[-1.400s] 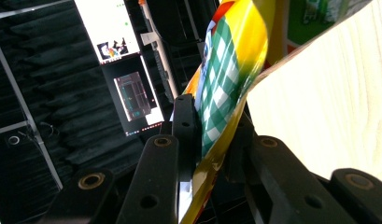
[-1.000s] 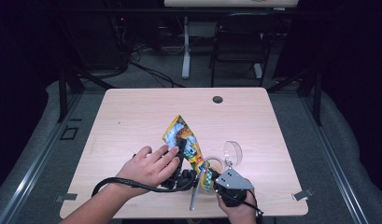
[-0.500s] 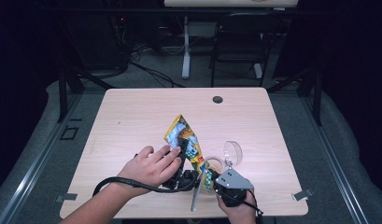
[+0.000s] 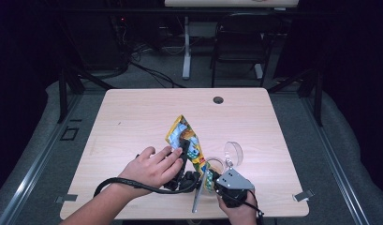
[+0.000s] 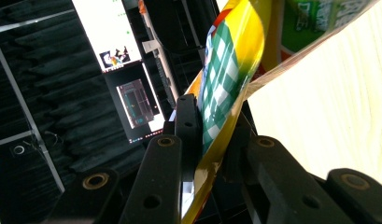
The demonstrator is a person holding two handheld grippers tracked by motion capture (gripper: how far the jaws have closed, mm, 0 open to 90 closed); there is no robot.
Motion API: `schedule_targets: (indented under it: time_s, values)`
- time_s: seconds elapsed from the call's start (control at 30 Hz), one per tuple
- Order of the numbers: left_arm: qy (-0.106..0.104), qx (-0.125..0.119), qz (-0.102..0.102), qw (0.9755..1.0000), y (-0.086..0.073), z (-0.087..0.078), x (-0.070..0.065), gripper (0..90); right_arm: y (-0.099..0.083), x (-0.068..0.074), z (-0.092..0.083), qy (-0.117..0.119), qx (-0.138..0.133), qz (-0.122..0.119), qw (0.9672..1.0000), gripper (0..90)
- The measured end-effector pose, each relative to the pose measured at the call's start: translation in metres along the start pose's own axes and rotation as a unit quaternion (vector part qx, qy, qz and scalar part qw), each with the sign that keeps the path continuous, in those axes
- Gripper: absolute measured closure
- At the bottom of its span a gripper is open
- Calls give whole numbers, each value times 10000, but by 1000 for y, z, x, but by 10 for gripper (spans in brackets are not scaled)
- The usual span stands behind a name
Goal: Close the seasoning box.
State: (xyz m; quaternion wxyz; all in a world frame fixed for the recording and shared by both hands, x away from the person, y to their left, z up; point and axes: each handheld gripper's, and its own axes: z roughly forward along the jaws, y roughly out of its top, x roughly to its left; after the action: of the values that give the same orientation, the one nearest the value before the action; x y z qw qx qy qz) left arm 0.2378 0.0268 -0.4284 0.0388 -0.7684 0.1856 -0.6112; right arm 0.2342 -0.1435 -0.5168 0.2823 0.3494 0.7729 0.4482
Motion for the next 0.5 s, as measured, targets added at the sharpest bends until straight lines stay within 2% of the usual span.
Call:
schedule_targets:
  time_s: [0.23, 0.27, 0.5]
  values:
    - [27, -11, -12, 10000, 0, 0, 1, 810, 0, -1, -1, 23, -7, 36, 10000, 900]
    - [86, -27, 34, 10000, 1, 0, 2, 810, 0, -1, -1, 35, -14, 55, 10000, 900]
    - [9, 6, 52, 10000, 2, 0, 3, 811, 0, -2, -2, 31, 8, 75, 10000, 900]
